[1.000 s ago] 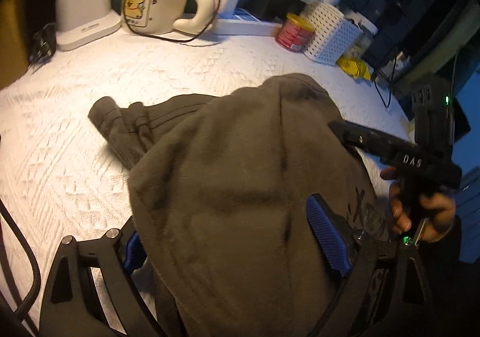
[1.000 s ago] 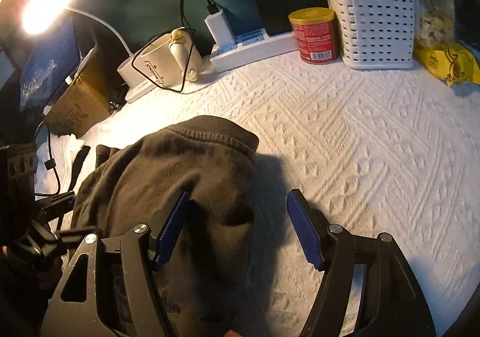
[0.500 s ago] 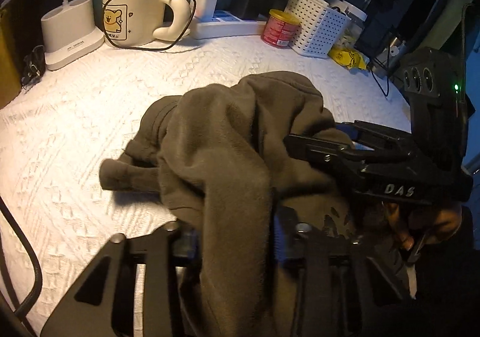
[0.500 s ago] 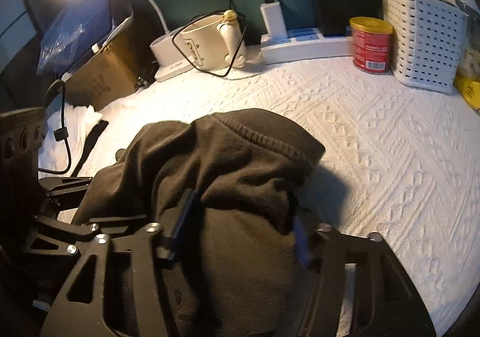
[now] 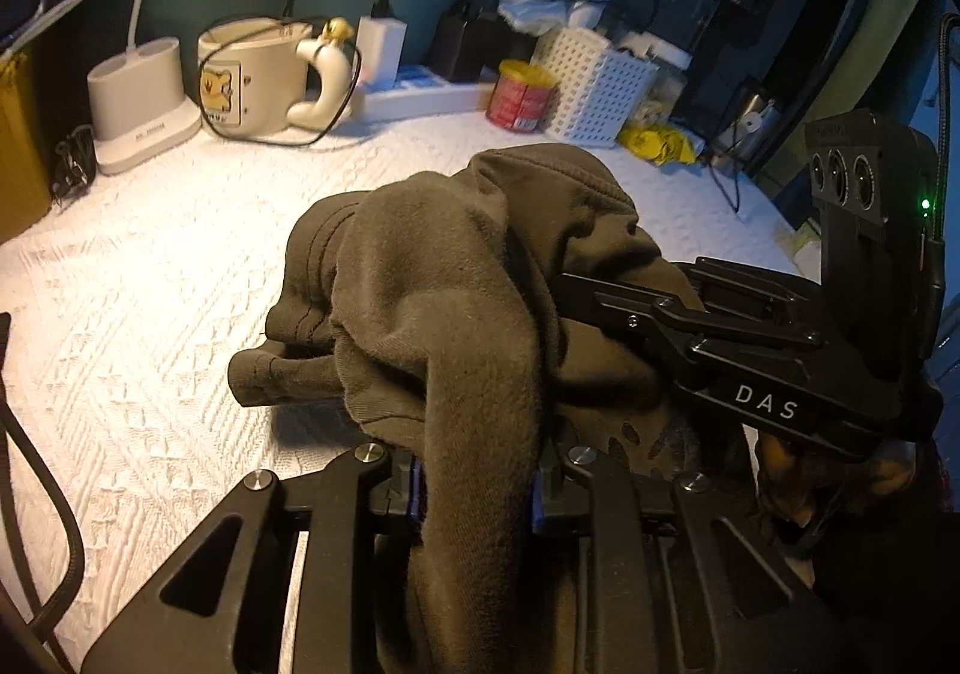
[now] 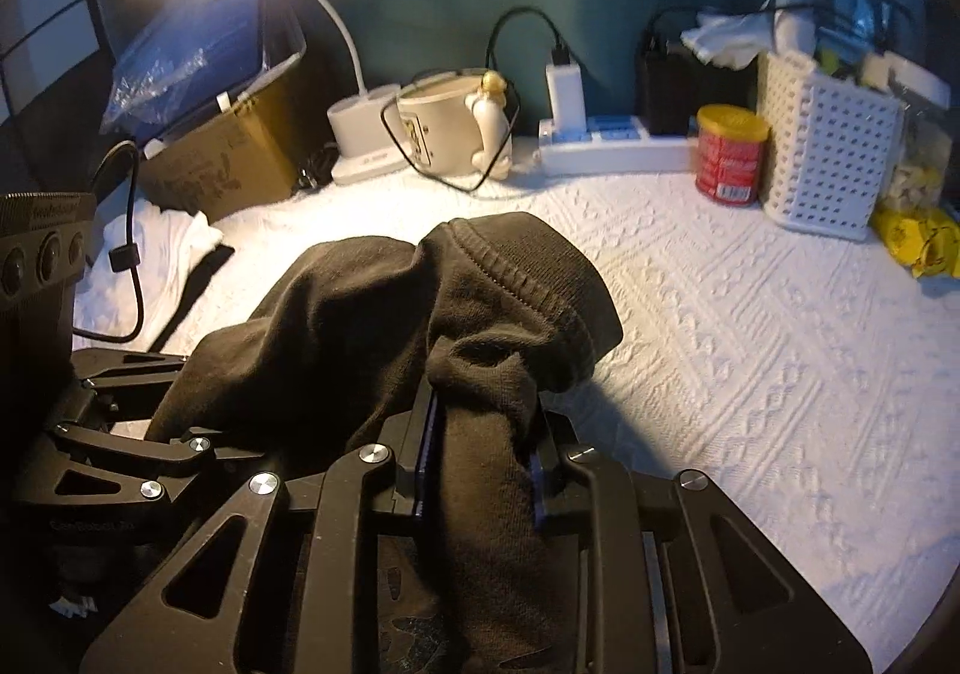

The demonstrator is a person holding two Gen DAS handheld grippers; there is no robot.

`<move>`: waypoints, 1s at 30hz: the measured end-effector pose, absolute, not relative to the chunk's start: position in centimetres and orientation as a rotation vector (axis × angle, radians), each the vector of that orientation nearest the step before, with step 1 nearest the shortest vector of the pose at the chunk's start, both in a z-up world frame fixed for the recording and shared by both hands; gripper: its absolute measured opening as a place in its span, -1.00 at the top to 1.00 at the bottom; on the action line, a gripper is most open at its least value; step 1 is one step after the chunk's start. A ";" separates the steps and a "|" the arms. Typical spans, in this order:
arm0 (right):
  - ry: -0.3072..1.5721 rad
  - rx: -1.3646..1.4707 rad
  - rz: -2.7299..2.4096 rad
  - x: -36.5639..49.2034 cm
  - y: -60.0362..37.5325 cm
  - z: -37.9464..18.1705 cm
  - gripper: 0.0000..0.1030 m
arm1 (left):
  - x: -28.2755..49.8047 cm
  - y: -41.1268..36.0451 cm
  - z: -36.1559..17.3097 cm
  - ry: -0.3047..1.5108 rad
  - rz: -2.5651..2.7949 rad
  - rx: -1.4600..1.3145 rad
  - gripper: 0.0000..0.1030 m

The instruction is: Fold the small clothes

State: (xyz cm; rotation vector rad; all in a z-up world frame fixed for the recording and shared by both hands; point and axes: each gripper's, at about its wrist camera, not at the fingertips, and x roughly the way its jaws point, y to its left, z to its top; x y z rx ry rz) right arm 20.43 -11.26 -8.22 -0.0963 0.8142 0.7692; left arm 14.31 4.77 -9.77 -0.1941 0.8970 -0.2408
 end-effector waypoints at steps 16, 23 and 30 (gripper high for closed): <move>0.659 -0.090 0.753 16.2 -12.8 -2.6 0.53 | 10.2 3.7 -5.0 0.740 -0.252 -0.144 0.57; 0.612 -0.092 0.755 14.0 -13.0 -0.5 0.54 | 7.9 3.6 -3.2 0.687 -0.245 -0.133 0.58; 0.562 -0.098 0.768 11.6 -12.9 1.8 0.54 | 5.4 3.5 -1.6 0.641 -0.232 -0.125 0.58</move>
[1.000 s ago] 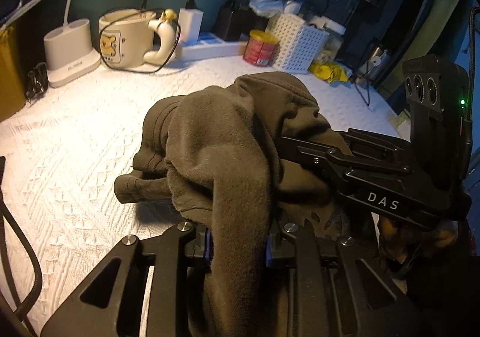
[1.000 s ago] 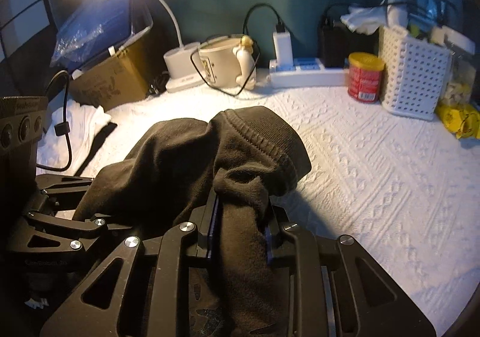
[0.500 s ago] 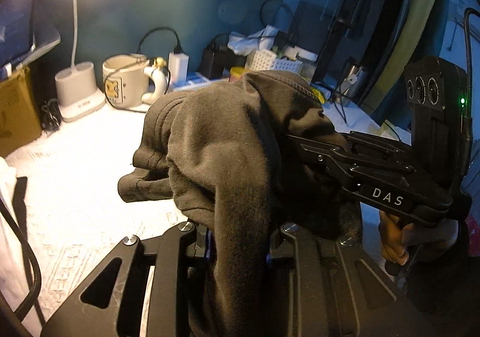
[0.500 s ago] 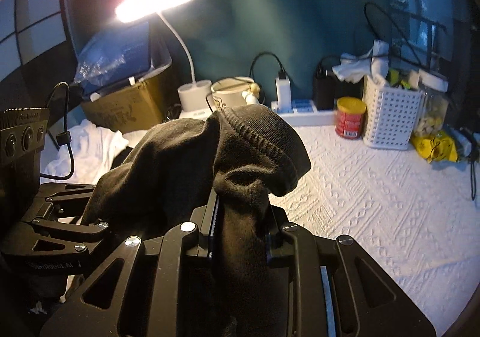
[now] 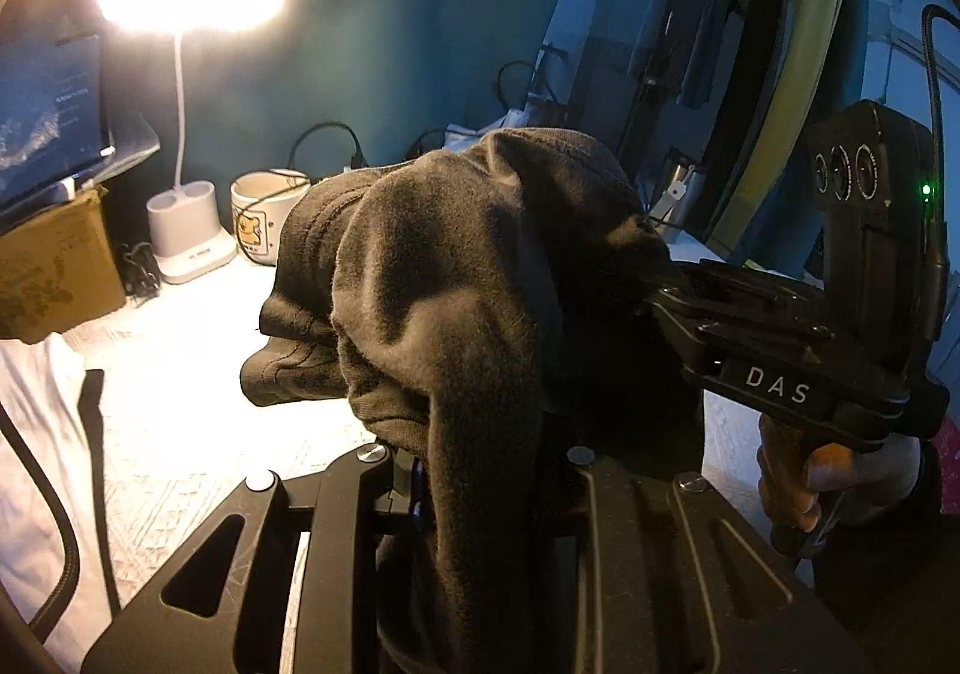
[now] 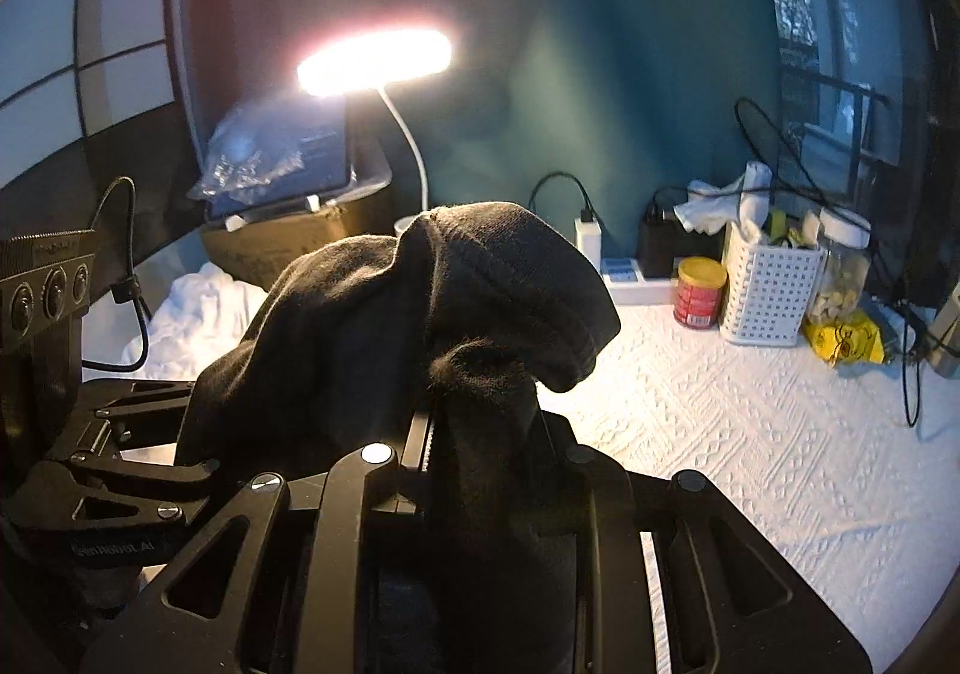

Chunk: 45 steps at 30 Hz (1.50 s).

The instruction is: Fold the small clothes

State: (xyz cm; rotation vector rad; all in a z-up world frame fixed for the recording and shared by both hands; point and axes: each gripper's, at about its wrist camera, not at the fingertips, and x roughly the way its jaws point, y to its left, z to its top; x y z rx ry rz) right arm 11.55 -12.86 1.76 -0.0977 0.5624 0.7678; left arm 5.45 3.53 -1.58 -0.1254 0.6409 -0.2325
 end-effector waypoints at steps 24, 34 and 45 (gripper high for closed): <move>0.382 -0.147 0.931 4.3 -7.6 8.8 0.54 | -3.7 7.5 3.7 0.452 -0.076 -0.137 0.58; 0.322 -0.151 0.968 2.3 -5.9 11.1 0.54 | -5.7 9.3 5.6 0.383 -0.023 -0.126 0.58; 0.276 -0.139 0.973 0.0 -5.4 13.1 0.54 | -7.8 9.9 7.1 0.332 0.001 -0.101 0.58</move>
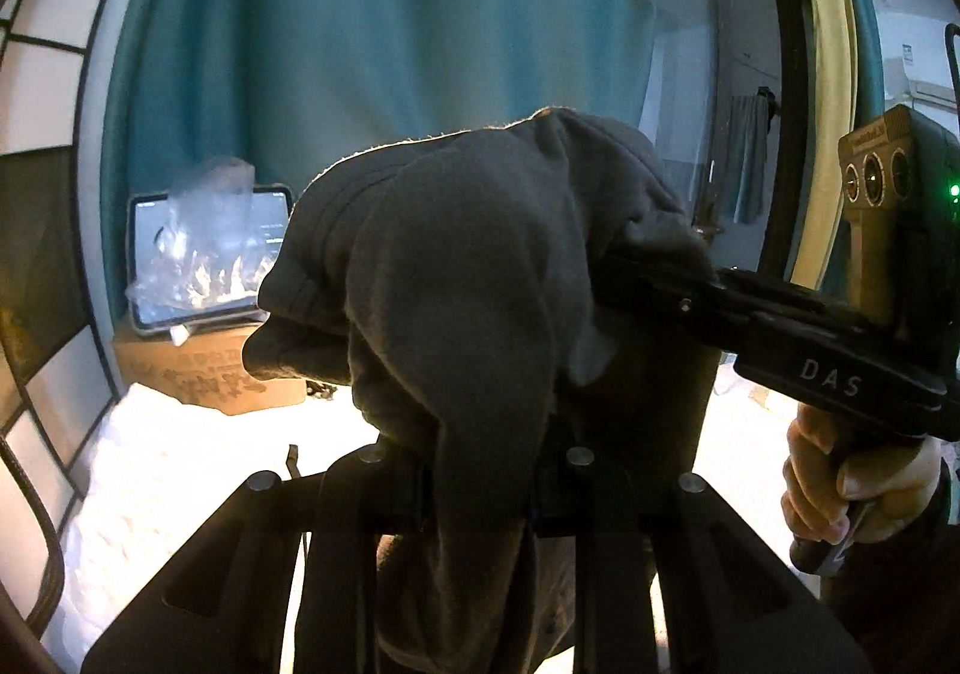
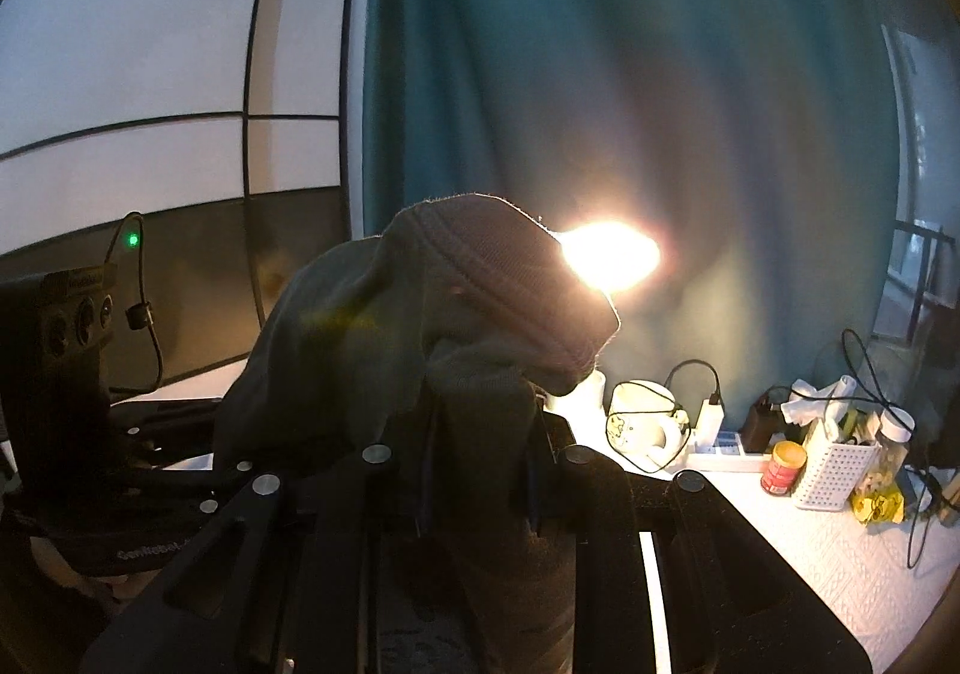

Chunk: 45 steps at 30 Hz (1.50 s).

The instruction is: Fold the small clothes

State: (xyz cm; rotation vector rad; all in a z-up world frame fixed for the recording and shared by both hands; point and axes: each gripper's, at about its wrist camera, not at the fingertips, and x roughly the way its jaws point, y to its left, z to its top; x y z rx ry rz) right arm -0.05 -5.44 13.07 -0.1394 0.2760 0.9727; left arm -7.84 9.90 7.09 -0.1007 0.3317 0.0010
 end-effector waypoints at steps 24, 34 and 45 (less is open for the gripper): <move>0.428 -0.094 1.031 -2.9 -2.9 9.8 0.54 | -9.8 13.1 3.8 0.420 0.032 -0.128 0.58; 0.496 -0.088 0.976 2.1 -1.0 6.6 0.54 | -5.4 14.2 1.8 0.494 0.036 -0.125 0.58; 0.567 -0.058 0.943 7.0 -1.2 3.1 0.54 | -1.0 13.6 -0.1 0.587 0.041 -0.115 0.58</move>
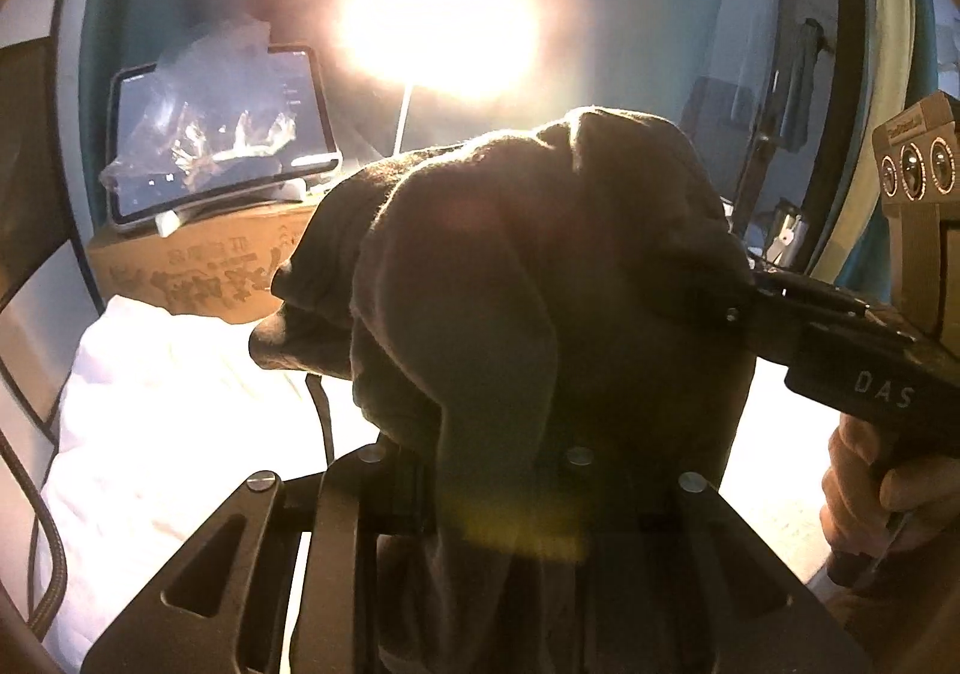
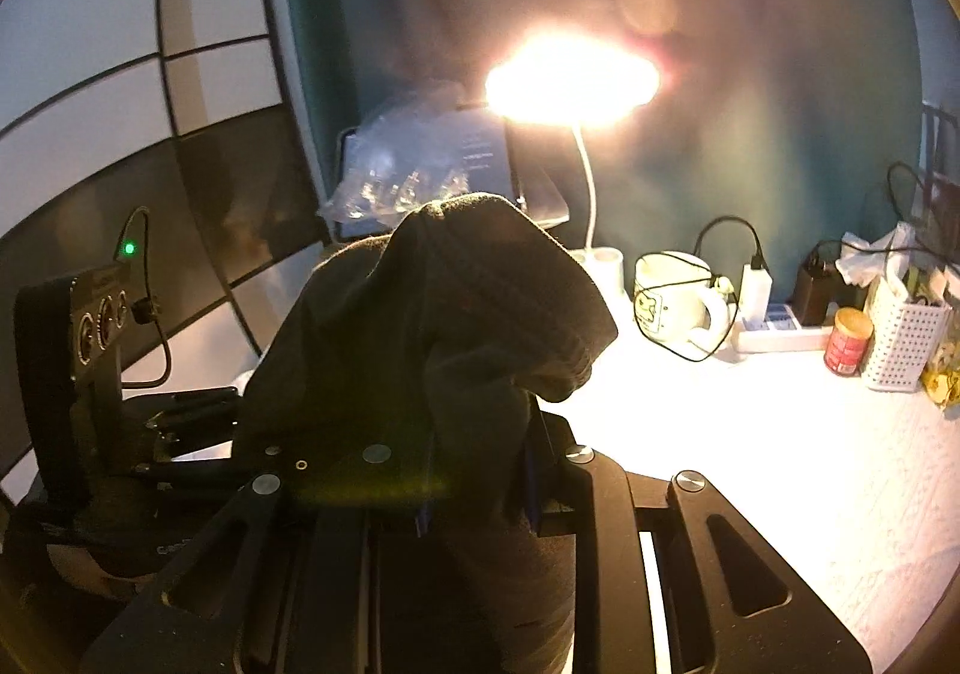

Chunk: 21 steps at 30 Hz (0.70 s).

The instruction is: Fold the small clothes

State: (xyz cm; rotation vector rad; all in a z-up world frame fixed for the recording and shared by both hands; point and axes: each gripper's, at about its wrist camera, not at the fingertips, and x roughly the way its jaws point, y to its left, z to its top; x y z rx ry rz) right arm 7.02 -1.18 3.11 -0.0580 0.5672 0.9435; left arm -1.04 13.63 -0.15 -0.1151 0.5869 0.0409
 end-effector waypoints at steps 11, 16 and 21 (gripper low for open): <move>0.631 -0.031 0.925 11.5 -0.7 0.2 0.54 | 2.7 13.3 -1.4 0.669 0.056 -0.098 0.58; 0.670 -0.022 0.907 14.0 -0.2 -1.6 0.54 | 4.7 13.8 -2.2 0.705 0.055 -0.095 0.58; 0.704 -0.018 0.895 16.0 0.4 -3.2 0.54 | 6.5 14.2 -3.0 0.738 0.052 -0.097 0.58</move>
